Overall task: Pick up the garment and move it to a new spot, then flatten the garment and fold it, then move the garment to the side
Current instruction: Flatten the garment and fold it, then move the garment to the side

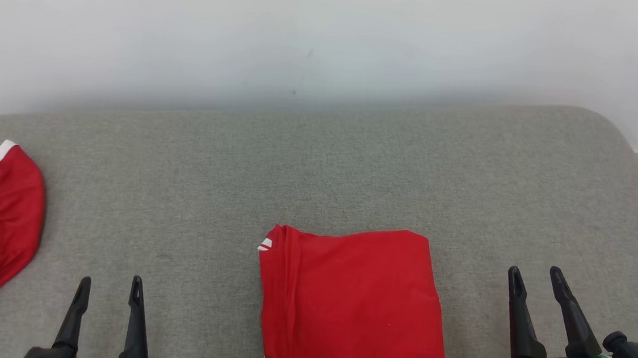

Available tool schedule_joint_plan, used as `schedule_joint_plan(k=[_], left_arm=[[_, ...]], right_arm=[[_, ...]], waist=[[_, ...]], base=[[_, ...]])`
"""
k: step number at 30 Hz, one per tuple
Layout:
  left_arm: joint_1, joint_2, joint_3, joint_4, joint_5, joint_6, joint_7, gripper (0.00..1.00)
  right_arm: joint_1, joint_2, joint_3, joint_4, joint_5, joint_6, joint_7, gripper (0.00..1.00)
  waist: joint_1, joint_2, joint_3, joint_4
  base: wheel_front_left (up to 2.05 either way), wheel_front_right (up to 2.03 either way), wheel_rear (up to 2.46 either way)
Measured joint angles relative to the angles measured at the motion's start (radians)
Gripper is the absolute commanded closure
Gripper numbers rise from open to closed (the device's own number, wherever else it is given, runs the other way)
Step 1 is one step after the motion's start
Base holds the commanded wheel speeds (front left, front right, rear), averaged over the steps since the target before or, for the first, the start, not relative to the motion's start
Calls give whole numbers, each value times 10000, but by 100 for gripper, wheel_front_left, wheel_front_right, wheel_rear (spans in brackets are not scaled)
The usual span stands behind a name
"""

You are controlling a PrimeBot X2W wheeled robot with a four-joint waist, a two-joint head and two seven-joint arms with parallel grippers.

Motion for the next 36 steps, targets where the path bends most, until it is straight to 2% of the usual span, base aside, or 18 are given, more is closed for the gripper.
schedule_joint_plan(k=[16,36], left_arm=[[151,-2,-176,215,15,-130,-2,0],[211,-2,-215,182,29,-77,-2,0]], right_arm=[[144,318,182,290,-169,0,0,0],[159,320,276,573,-247,0,0,0]], waist=[[0,0,-216,552],[0,0,-215,540]], base=[[0,0,0],[0,0,0]])
